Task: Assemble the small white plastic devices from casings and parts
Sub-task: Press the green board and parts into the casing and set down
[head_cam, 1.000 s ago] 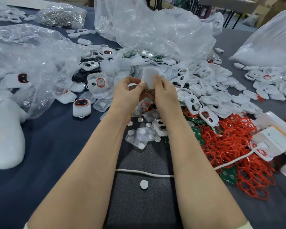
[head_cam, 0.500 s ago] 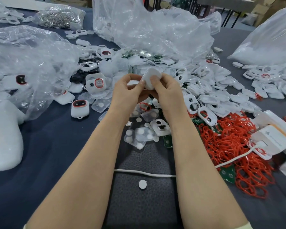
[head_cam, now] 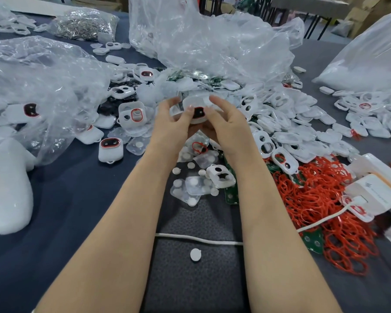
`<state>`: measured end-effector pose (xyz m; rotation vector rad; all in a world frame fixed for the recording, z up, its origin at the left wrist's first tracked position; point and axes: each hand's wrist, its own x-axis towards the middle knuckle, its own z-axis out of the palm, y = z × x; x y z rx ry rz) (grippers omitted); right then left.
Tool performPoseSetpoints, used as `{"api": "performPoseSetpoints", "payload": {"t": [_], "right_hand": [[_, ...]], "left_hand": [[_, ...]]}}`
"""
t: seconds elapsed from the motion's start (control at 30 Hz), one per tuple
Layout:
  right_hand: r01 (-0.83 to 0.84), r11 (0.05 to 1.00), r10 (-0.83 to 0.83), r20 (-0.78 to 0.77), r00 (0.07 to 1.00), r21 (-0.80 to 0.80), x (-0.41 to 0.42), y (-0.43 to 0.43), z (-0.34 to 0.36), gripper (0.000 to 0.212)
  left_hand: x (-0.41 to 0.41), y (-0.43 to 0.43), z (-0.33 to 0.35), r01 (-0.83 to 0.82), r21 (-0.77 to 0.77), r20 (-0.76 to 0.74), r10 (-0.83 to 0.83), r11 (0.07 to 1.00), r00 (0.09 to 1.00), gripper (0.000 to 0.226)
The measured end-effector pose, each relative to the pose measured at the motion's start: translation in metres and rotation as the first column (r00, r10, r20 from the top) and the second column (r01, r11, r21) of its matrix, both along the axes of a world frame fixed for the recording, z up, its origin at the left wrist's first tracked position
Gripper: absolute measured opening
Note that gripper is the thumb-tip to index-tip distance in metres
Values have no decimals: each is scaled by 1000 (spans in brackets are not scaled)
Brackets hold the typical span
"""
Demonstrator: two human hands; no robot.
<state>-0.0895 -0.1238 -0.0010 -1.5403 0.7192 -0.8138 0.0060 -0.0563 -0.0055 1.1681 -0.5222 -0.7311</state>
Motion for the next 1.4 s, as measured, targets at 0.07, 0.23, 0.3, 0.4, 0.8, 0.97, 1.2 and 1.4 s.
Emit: {"api": "performPoseSetpoints", "payload": {"t": [0.07,0.23,0.3,0.4,0.8,0.97,1.2,1.4], "right_hand": [[-21,999,21,3,1000,33,1,2,-2,29],[20,1000,-20,20,1000,9,6,3,-5,20],[22,999,-23,25,999,25,7,5,-6,13],[-8,991,4,30,1000,131,7,4,-8,15],[-26,983,22,27,999,180,5,4,-7,15],[-41,972,21,92,996,230,3,3,0,17],[74,981,-84,54,995,180,4,2,-3,10],[21,949,-80,179,981,313,3,2,-2,20]], "left_hand": [[-1,-1,-1,21,13,58,-22,1000,998,27],[-1,-2,-1,16,20,13,-17,1000,1000,22],[-1,-2,-2,5,29,26,-5,1000,1000,21],[-2,-2,-3,-11,28,26,10,1000,1000,14],[-2,-2,-4,-11,53,113,5,999,994,8],[-3,1,-3,38,98,219,-59,994,974,18],[-5,2,-1,40,144,262,-77,989,962,13],[-8,4,0,102,136,204,-129,985,971,11]]}}
